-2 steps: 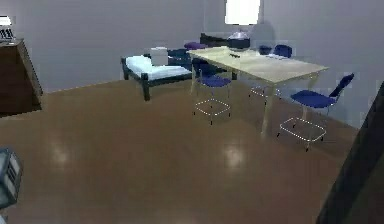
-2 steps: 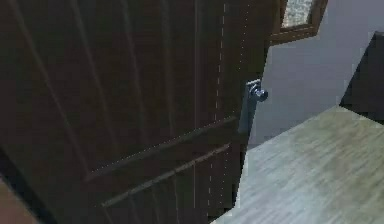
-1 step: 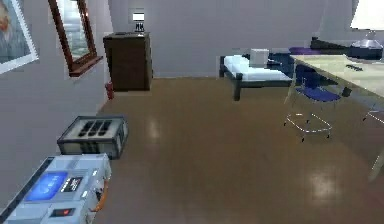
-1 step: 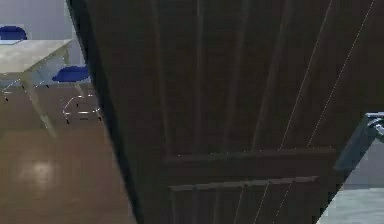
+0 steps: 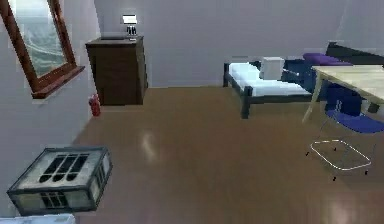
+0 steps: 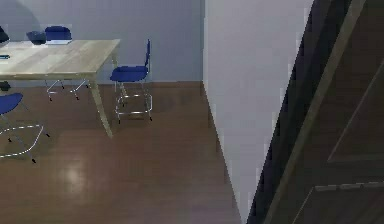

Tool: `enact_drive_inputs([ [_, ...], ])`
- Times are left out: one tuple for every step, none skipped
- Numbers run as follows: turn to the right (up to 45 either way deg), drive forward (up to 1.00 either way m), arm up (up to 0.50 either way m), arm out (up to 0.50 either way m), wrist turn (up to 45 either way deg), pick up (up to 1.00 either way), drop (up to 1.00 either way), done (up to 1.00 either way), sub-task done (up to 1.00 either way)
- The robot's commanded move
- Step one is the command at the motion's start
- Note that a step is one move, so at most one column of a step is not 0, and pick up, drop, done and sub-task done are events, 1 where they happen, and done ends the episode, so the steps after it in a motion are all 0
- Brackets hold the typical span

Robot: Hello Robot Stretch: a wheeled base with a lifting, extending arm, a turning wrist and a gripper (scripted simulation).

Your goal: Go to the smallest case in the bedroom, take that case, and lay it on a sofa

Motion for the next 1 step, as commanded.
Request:
enact_drive_inputs([
  [-6.0, 0.00, 0.00, 0.00, 0.0, 0.00, 0.00, 0.00, 0.00],
])
